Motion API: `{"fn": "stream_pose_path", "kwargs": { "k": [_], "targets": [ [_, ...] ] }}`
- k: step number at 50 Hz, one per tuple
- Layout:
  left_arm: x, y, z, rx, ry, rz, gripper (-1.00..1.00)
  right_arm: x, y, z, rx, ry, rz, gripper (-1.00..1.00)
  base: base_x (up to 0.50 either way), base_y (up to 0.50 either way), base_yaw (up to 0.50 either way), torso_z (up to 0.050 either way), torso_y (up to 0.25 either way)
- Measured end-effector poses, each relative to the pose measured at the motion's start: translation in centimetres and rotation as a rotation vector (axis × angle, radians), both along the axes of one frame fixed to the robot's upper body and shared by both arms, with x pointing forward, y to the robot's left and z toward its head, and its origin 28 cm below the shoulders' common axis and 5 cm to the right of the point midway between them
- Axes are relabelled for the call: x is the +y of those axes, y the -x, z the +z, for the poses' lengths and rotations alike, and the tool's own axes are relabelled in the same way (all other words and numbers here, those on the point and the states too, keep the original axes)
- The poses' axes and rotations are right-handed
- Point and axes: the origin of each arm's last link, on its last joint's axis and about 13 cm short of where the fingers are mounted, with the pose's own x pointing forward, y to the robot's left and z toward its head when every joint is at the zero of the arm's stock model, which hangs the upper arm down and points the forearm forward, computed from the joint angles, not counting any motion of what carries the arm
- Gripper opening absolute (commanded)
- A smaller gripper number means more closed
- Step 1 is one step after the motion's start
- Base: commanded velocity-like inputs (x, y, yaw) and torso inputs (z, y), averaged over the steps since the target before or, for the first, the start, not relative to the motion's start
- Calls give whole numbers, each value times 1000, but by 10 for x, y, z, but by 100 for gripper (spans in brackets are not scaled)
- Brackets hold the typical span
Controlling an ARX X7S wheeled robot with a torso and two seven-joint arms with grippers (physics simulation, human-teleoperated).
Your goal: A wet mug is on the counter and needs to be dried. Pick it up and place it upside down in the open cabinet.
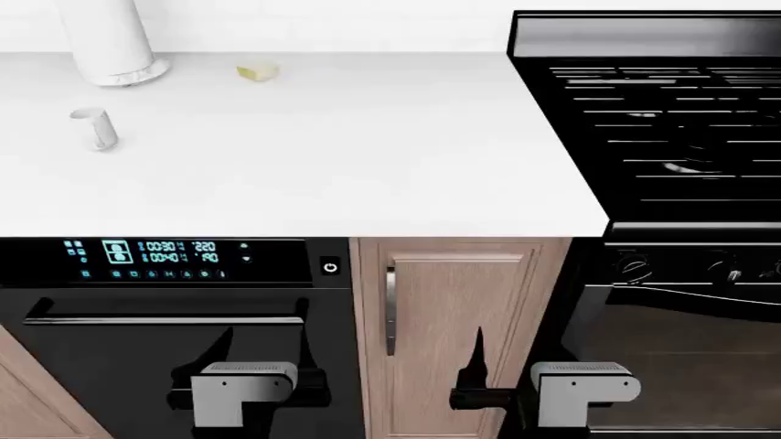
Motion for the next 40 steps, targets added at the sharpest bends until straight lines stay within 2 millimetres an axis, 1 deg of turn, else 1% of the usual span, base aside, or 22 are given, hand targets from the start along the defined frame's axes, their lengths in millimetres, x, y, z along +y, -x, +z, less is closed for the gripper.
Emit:
{"fn": "stream_pose_path", "kwargs": {
  "k": [9, 21, 40],
  "targets": [
    [-1, 0, 1, -5, -5, -5, 100, -1, 1, 1, 0, 0, -10, 100, 0, 0, 0, 2, 0],
    [-2, 2, 7, -21, -19, 4, 100, -3, 5, 10, -5, 1, -24, 100, 0, 0, 0, 50, 0],
    [1, 14, 32, -42, -28, 8, 100, -2, 15, 34, -37, 9, -25, 100, 0, 0, 0, 50, 0]
  ]
}}
